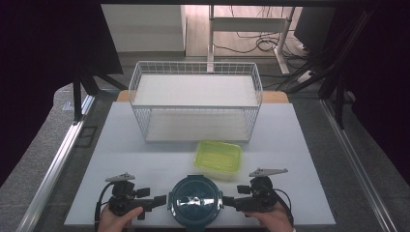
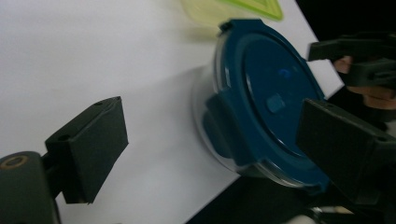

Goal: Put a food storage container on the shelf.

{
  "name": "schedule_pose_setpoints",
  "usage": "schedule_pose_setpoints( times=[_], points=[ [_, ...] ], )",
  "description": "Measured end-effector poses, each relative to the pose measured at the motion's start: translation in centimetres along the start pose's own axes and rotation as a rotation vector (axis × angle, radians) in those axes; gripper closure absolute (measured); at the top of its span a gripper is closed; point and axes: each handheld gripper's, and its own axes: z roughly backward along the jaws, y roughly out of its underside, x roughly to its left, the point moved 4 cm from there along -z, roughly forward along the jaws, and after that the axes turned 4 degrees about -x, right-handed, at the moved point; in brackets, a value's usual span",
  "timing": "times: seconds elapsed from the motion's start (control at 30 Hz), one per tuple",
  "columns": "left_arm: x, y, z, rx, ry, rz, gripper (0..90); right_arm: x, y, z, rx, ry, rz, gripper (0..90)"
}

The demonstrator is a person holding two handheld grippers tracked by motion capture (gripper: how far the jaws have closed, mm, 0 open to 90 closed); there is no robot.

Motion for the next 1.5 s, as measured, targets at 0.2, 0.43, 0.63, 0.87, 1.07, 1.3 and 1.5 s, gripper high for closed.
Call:
schedule_pose_setpoints(
  times=[0.2,0.43,0.63,0.87,1.07,1.3,1.5],
  points=[
    [-0.1,0.7,-1.2,0.019,0.061,0.062,10.1,0.2,0.4,-1.3,0.025,-0.036,-0.043,17.3],
    [0.2,1.5,-2.0,0.022,0.128,0.152,13.5,0.5,0.8,-2.7,0.036,-0.059,-0.075,18.2],
    [0.2,2.0,-2.9,0.051,0.163,0.195,13.0,0.7,1.0,-3.7,0.049,-0.094,-0.128,17.5],
    [0.0,2.0,-3.6,0.056,0.177,0.213,14.6,0.8,1.3,-4.4,0.056,-0.126,-0.189,17.1],
    [-0.4,2.1,-4.2,0.067,0.200,0.220,18.9,1.0,1.5,-4.8,0.066,-0.152,-0.231,19.5],
    [-0.8,2.1,-4.5,0.064,0.187,0.216,29.1,1.2,1.5,-4.8,0.054,-0.160,-0.286,27.1],
    [-0.8,2.0,-4.2,0.041,0.173,0.249,34.6,1.1,1.3,-4.6,0.051,-0.138,-0.322,31.3]
  ],
)
